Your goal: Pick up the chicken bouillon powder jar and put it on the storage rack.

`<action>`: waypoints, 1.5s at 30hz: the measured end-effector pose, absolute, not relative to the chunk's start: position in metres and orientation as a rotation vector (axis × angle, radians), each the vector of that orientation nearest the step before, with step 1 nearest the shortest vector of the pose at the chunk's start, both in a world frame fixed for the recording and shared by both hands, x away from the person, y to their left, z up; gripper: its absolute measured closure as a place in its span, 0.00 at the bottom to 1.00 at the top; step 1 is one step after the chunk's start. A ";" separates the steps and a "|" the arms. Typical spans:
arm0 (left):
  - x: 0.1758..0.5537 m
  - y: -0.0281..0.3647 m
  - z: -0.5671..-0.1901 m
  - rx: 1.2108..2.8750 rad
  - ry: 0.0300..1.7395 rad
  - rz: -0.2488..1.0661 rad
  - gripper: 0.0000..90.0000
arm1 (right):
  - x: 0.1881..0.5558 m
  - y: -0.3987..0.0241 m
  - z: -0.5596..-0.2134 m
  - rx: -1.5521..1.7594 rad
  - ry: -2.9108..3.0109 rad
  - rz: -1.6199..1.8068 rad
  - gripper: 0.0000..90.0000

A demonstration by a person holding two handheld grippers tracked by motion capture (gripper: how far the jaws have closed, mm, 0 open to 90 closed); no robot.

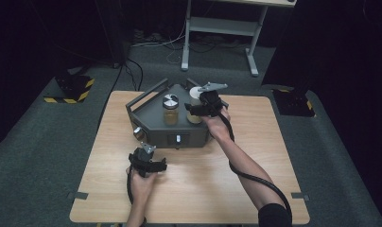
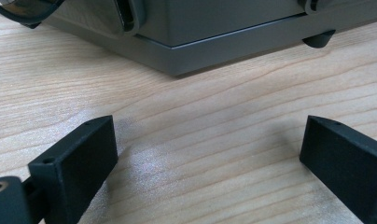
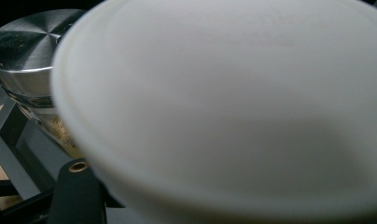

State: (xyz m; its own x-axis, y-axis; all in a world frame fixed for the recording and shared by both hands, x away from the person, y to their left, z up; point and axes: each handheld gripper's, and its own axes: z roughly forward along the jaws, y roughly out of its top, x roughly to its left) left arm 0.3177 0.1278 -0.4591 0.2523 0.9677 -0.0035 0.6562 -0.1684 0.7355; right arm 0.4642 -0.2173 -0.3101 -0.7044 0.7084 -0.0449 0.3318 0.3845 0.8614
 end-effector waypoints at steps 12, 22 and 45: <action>0.318 0.128 -0.459 1.906 1.474 0.643 0.04 | 0.458 -0.221 -0.315 0.888 2.217 1.270 0.14; 0.318 0.128 -0.459 1.906 1.474 0.643 0.04 | 0.455 -0.232 -0.317 0.859 2.226 1.295 0.09; 0.318 0.128 -0.459 1.907 1.474 0.642 0.04 | 0.430 -0.275 -0.335 0.852 2.204 1.342 0.09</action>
State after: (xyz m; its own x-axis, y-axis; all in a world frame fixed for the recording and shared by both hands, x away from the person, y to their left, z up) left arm 0.3181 0.1279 -0.4588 0.2536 0.9673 -0.0026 0.6570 -0.1703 0.7344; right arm 0.4299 -0.2752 -0.3349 -0.7235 0.6893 -0.0375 0.2832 0.3460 0.8945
